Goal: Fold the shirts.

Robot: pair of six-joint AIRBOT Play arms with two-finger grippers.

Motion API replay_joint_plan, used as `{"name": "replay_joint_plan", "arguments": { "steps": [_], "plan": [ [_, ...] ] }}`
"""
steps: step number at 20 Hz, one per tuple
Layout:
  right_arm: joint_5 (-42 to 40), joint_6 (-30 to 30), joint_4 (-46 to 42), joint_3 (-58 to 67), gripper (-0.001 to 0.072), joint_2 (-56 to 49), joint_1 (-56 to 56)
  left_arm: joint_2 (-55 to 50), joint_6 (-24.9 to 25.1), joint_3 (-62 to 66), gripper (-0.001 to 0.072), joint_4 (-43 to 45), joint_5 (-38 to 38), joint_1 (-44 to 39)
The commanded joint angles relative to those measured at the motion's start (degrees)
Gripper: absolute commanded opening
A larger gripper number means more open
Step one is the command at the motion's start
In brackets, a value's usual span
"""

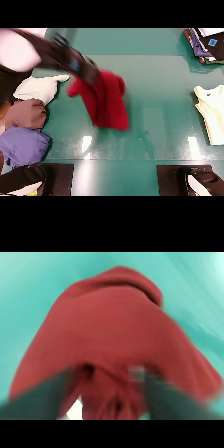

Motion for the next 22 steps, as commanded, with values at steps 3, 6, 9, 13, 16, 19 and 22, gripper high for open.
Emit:
{"name": "replay_joint_plan", "arguments": {
  "steps": [3, 6, 9, 13, 16, 19, 22],
  "plan": [
    [11.1, -0.3, 0.2, 8.1, 0.0020, -5.3, 0.1, -0.5, -2.6, -8.3, 0.0613, 2.6, 3.3, 0.7],
    [11.7, -0.3, 0.5, 7.3, 0.0021, -5.1, 0.1, -0.9, -2.8, -10.8, 0.0613, -0.8, 4.8, 9.9],
    [9.4, -0.3, 0.5, 3.4, 0.0020, -3.0, 0.0, -3.7, -0.8, -16.8, 0.0613, -7.3, 9.1, 17.9],
    [5.1, -0.2, 0.5, -4.0, 0.0020, 0.7, 0.0, -13.4, 7.9, -19.9, 0.0613, -22.1, 10.0, 24.1],
    [4.1, -0.2, 0.3, -8.3, 0.0020, 2.5, 0.0, -18.8, 8.2, -19.9, 0.0613, -23.5, 11.1, 24.7],
    [4.7, -0.2, -0.1, -10.0, 0.0020, 2.0, 0.0, -20.9, 9.3, -19.9, 0.0354, -24.0, 11.8, 24.7],
    [9.0, -0.2, -1.2, -11.8, 0.0021, -0.2, 0.0, -20.9, 9.3, -19.0, 0.0075, -23.3, 12.2, 24.8]
  ]
}}
